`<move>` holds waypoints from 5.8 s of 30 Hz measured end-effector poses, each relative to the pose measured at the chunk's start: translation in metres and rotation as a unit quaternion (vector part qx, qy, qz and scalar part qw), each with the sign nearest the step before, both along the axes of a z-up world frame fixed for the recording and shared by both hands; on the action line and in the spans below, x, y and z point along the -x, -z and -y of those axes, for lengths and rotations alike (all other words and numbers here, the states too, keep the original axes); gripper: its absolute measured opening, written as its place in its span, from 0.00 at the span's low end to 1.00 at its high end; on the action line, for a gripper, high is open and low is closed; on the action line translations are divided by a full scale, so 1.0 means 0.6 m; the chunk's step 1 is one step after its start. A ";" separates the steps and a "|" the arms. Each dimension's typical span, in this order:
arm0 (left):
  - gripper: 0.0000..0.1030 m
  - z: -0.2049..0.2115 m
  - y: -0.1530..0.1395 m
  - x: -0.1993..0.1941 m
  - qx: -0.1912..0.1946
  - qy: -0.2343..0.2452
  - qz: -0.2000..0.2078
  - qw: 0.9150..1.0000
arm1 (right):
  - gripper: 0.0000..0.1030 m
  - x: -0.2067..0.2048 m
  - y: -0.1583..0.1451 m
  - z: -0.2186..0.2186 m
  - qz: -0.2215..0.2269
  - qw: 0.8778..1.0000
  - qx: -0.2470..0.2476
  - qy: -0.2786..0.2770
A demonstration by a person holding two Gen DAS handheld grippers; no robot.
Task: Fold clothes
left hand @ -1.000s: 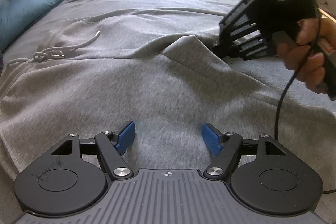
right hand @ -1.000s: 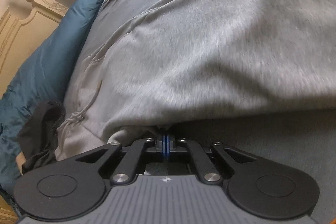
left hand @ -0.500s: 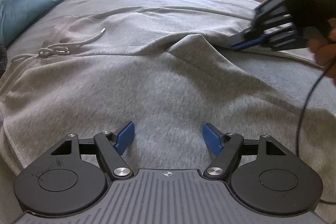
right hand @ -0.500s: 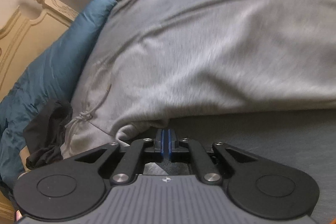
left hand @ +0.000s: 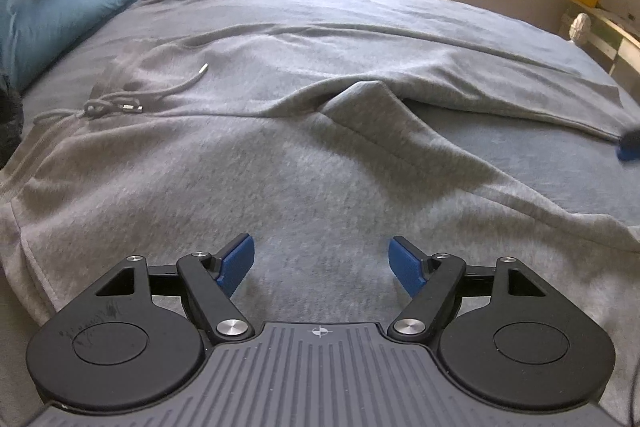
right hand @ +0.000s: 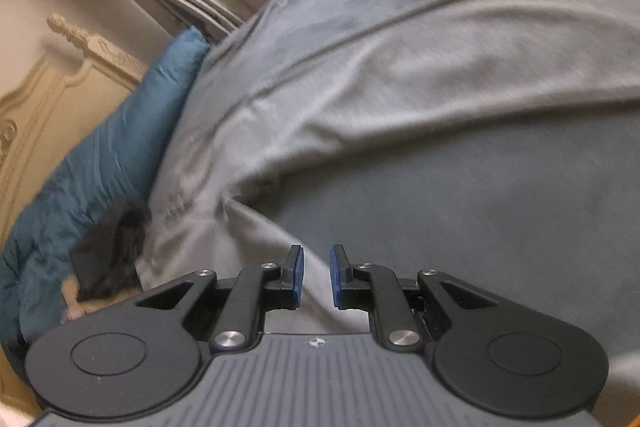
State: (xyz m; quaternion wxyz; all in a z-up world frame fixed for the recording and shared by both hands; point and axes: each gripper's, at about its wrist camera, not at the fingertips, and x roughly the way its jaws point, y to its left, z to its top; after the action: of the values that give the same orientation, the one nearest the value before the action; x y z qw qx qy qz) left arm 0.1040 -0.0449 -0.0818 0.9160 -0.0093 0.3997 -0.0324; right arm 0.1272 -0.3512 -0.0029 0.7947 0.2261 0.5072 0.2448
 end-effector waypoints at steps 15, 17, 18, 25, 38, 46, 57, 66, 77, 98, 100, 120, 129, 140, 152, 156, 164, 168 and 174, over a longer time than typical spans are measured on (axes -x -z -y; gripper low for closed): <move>0.75 0.047 0.007 0.023 -0.044 0.025 -0.012 0.999 | 0.09 0.014 0.086 0.087 -0.011 0.994 0.042 0.102; 0.75 0.047 0.004 0.025 -0.048 0.025 -0.010 0.998 | 0.10 0.031 0.071 0.102 -0.008 0.995 0.031 0.095; 0.76 0.047 0.004 0.025 -0.049 0.023 -0.011 0.998 | 0.10 0.038 0.072 0.106 -0.017 0.995 0.029 0.091; 0.77 0.053 0.015 0.018 -0.052 0.017 -0.021 0.998 | 0.00 0.058 0.120 0.149 -0.057 0.987 0.043 0.141; 0.79 0.039 0.015 0.016 -0.047 0.005 -0.025 0.999 | 0.04 0.128 0.113 0.289 -0.052 0.960 0.031 0.273; 0.80 0.033 0.015 0.015 -0.046 0.000 -0.028 0.999 | 0.09 0.177 0.053 0.377 -0.037 0.948 0.015 0.317; 0.82 0.033 0.015 0.014 -0.046 -0.006 -0.034 0.998 | 0.13 0.239 0.029 0.477 -0.057 0.876 0.177 0.445; 0.83 0.035 0.013 0.014 -0.058 -0.016 -0.040 0.997 | 0.13 0.120 -0.019 0.149 0.036 0.997 0.050 0.046; 0.83 0.001 0.008 0.020 -0.046 -0.038 -0.051 0.997 | 0.10 0.139 0.138 0.052 -0.160 0.985 -0.055 -0.021; 0.90 -0.033 0.011 0.030 -0.038 -0.068 -0.071 0.994 | 0.13 0.113 0.168 -0.086 -0.189 0.966 -0.094 -0.147; 0.91 -0.034 0.012 0.028 -0.039 -0.069 -0.073 0.994 | 0.13 0.129 0.168 -0.095 -0.196 0.961 -0.098 -0.166; 0.94 -0.034 0.005 0.023 -0.040 -0.071 -0.075 0.994 | 0.14 0.137 0.104 -0.207 -0.089 0.966 -0.012 -0.240; 0.94 -0.035 -0.007 0.019 -0.033 -0.071 -0.070 0.995 | 0.14 0.187 0.095 -0.224 -0.094 0.953 -0.041 -0.286; 0.94 -0.024 -0.014 0.021 -0.028 -0.066 -0.073 0.995 | 0.25 0.140 0.040 -0.118 -0.032 0.991 -0.045 -0.125; 0.95 -0.013 -0.012 0.023 -0.033 -0.060 -0.081 0.994 | 0.27 0.139 0.038 -0.134 -0.020 0.993 0.008 -0.120; 0.95 -0.013 -0.010 0.023 -0.032 -0.062 -0.083 0.994 | 0.27 0.138 0.033 -0.132 -0.012 0.993 0.022 -0.117; 0.95 -0.012 -0.008 0.023 -0.033 -0.062 -0.085 0.994 | 0.27 0.140 0.032 -0.141 -0.006 0.991 0.045 -0.127; 0.95 -0.013 -0.008 0.023 -0.033 -0.064 -0.086 0.994 | 0.27 0.141 0.031 -0.145 -0.003 0.990 0.054 -0.130; 0.95 -0.013 -0.008 0.023 -0.034 -0.064 -0.088 0.994 | 0.27 0.140 0.031 -0.143 -0.003 0.990 0.061 -0.128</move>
State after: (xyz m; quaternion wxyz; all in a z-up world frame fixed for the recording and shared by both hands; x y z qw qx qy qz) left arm 0.0900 -0.0373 -0.0772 0.8774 -0.0066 0.4779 0.0404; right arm 0.0431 -0.2653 -0.0214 0.7677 0.1110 0.5485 0.3122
